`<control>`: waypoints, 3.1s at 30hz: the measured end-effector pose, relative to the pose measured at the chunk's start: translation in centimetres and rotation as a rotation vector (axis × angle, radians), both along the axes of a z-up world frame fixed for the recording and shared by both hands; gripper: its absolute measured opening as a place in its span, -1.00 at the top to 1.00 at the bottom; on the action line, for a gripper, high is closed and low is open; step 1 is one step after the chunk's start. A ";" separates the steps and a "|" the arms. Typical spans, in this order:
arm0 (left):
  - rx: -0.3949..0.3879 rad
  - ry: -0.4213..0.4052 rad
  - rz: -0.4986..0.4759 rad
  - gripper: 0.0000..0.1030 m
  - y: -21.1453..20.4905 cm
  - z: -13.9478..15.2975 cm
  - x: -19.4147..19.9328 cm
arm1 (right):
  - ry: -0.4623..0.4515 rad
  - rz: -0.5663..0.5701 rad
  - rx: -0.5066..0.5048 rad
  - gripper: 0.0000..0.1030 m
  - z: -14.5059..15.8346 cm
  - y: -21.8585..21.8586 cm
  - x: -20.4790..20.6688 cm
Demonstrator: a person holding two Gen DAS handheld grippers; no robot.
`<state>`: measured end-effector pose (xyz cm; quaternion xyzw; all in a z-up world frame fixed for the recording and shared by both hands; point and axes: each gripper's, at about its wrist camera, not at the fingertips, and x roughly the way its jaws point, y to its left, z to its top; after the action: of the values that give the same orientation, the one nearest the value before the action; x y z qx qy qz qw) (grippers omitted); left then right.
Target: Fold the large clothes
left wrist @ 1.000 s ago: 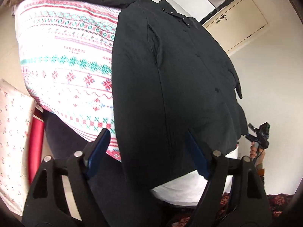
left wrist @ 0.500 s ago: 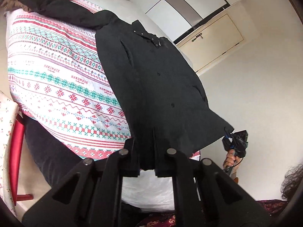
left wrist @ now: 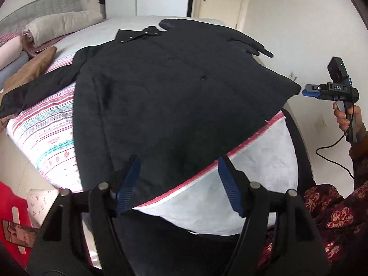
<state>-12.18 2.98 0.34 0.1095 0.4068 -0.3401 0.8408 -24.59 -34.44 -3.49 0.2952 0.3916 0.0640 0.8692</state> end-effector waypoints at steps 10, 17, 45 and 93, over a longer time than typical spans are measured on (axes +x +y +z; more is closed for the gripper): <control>0.098 0.013 -0.215 0.61 -10.6 -2.4 1.9 | -0.019 0.445 -0.213 -0.07 -0.2 14.2 3.6; -0.127 0.080 -0.045 0.76 -8.1 1.9 7.4 | -0.070 0.642 -0.195 -0.07 -0.7 20.3 5.8; -0.188 0.240 -0.106 0.73 -7.5 -0.8 8.1 | -0.115 0.794 -0.844 0.87 -3.4 27.9 12.5; -0.287 0.241 0.529 -0.81 11.1 -0.3 18.4 | 0.038 0.302 -0.277 -0.44 2.3 8.4 20.9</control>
<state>6.19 14.07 0.08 -0.1606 0.4657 -0.1743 0.8526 -3.71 -26.02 -1.24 0.1120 0.4528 0.1335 0.8744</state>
